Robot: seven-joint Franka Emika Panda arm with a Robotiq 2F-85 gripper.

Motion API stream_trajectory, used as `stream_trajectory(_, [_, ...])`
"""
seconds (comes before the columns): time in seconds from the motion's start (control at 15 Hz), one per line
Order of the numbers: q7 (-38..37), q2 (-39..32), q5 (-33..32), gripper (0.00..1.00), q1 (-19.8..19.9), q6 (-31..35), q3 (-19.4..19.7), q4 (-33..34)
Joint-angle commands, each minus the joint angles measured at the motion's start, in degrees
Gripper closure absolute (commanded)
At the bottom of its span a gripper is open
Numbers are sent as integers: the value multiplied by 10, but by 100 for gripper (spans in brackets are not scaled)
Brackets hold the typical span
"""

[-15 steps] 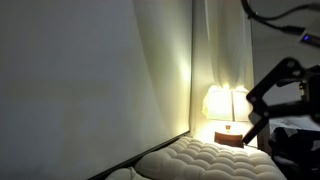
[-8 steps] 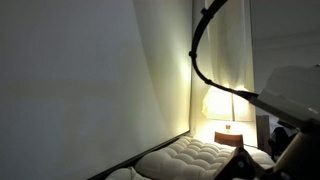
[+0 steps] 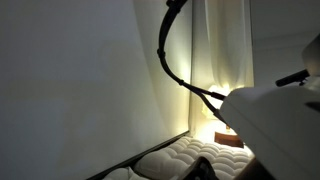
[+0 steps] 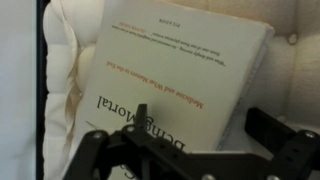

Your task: Flip over the book on the left pillow

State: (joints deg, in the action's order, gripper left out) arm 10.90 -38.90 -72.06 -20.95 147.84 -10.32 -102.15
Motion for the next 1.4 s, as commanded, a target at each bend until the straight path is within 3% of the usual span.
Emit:
stream_trajectory(0.0, [-40, -31, -51, 0, -33, -39, 18, 56])
stream_trajectory(0.2, [-56, -46, -75, 2, -35, -41, 18, 80])
stream_trajectory(0.27, [-54, -53, -79, 26, -29, -30, 16, 85])
stream_trajectory(0.4, [-55, -64, -77, 32, -19, -11, 10, 95])
stream_trajectory(0.93, [-105, -64, -108, 91, -11, 85, 10, 105])
stream_trajectory(1.13, [-145, -48, -145, 95, -18, 116, 13, 96])
stream_trajectory(1.33, [-206, -24, -197, 93, -33, 129, 17, 84])
